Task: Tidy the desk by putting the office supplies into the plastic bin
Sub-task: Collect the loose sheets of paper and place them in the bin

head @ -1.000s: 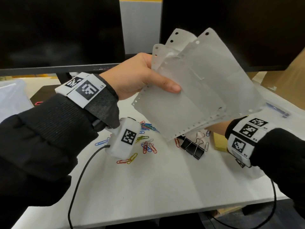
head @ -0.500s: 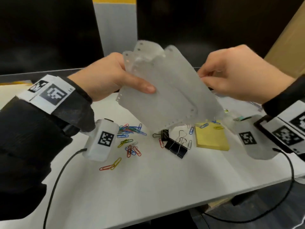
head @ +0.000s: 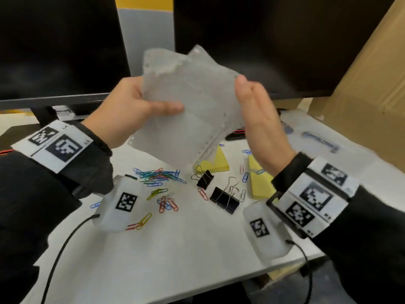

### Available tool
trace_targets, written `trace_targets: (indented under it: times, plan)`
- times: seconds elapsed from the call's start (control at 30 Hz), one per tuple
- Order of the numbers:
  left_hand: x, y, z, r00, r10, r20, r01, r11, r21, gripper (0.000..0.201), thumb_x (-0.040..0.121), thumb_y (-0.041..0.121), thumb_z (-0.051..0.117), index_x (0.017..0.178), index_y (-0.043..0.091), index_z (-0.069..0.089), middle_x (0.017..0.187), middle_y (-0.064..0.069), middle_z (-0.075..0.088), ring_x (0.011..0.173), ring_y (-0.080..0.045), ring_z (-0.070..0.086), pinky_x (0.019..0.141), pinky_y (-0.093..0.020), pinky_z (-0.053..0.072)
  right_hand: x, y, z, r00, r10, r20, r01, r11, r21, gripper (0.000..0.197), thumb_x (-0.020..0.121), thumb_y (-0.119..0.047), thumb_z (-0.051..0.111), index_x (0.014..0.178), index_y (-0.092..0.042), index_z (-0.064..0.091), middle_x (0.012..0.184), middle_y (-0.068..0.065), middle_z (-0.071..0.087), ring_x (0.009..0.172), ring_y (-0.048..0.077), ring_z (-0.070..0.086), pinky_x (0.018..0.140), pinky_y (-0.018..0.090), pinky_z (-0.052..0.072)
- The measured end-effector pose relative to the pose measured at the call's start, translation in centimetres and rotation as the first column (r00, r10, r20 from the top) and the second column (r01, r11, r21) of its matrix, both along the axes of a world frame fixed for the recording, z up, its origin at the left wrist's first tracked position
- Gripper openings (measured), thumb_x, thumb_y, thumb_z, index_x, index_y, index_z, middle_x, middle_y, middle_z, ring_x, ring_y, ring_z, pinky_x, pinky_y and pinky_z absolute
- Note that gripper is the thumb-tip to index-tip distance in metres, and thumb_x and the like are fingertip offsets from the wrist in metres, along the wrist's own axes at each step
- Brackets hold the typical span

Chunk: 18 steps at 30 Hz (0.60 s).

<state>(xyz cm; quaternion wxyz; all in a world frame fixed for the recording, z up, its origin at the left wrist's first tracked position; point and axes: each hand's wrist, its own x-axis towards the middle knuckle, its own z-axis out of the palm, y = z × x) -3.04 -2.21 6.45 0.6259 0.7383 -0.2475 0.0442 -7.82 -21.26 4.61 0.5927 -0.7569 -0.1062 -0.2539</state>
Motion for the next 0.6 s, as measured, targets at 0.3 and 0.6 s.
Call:
trace_targets:
  times: [0.3,0.6]
  plan:
    - [0.5,1.8,-2.6,0.985,0.053,-0.163,-0.079,0.985,-0.154,0.059,0.066,0.019,0.076,0.119,0.019,0.052,0.100,0.003,0.072,0.095,-0.014,0.069,0.075,-0.027,0.056,0.9,4.3,-3.3,0.970,0.092,-0.224,-0.087,0.996,0.033,0.050,0.078,-0.001,0.056,0.122,-0.018,0.040,0.093,-0.011,0.055,0.087,0.009,0.058,0.082,0.030,0.052]
    - [-0.9,0.1,-1.9,0.984,0.179,0.002,-0.173,0.956,-0.238,0.009,0.076,0.014,0.071,0.077,0.013,0.062,0.066,0.007,0.064,0.064,-0.005,0.060,0.063,-0.018,0.051,0.4,5.7,-2.4,0.995,0.095,-0.040,-0.092,0.994,0.066,0.045,0.076,0.006,0.056,0.111,-0.021,0.047,0.093,-0.009,0.056,0.082,0.007,0.060,0.070,0.020,0.053]
